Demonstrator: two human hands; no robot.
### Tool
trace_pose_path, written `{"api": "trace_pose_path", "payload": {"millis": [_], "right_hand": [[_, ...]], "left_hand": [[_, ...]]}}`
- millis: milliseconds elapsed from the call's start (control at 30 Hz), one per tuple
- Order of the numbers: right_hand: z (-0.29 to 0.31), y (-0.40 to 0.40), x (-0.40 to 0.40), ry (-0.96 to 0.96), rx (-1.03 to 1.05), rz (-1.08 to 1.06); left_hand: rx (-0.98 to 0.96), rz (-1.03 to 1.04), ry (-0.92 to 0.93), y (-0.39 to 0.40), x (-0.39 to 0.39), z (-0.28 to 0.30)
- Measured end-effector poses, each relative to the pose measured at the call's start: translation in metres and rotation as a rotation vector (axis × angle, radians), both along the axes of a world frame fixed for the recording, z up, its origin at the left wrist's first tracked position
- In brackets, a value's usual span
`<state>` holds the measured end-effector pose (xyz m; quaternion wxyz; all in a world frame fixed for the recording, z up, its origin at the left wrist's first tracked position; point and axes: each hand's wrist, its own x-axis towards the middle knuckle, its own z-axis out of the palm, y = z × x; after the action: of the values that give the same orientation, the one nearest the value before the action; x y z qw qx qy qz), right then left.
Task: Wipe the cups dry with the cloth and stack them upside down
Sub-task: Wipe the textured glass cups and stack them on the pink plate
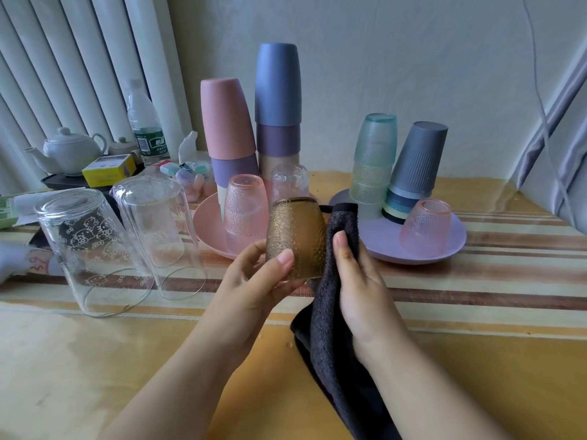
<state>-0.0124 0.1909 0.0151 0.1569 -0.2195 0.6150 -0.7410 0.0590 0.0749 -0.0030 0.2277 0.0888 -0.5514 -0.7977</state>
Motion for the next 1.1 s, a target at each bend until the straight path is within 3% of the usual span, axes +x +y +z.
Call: {"api": "trace_pose_path", "payload": {"millis": [133, 333, 600, 700, 833, 1000, 1100], "right_hand": [[-0.005, -0.005, -0.002, -0.031, -0.014, -0.034], [-0.014, -0.007, -0.009, 0.009, 0.003, -0.025], [-0.027, -0.010, -0.024, 0.072, 0.201, -0.075], [-0.026, -0.007, -0.028, 0.043, 0.163, -0.134], [-0.017, -0.001, -0.031, 0.023, 0.181, -0.199], [-0.022, 0.002, -0.032, 0.223, 0.351, -0.132], [-0.022, 0.002, -0.031, 0.243, 0.396, -0.116]], "left_hand": [[0.063, -0.030, -0.037, -0.002, -0.004, -0.001], [-0.229, -0.040, -0.201, -0.002, 0.005, 0.000], [-0.248, 0.011, -0.107, 0.003, 0.009, 0.008], [-0.301, 0.147, -0.100, 0.005, 0.009, 0.010], [-0.409, 0.481, -0.189, -0.006, 0.008, 0.005], [-0.647, 0.701, -0.283, -0.008, 0.002, 0.003], [-0.751, 0.813, -0.279, -0.010, -0.004, 0.021]]}}
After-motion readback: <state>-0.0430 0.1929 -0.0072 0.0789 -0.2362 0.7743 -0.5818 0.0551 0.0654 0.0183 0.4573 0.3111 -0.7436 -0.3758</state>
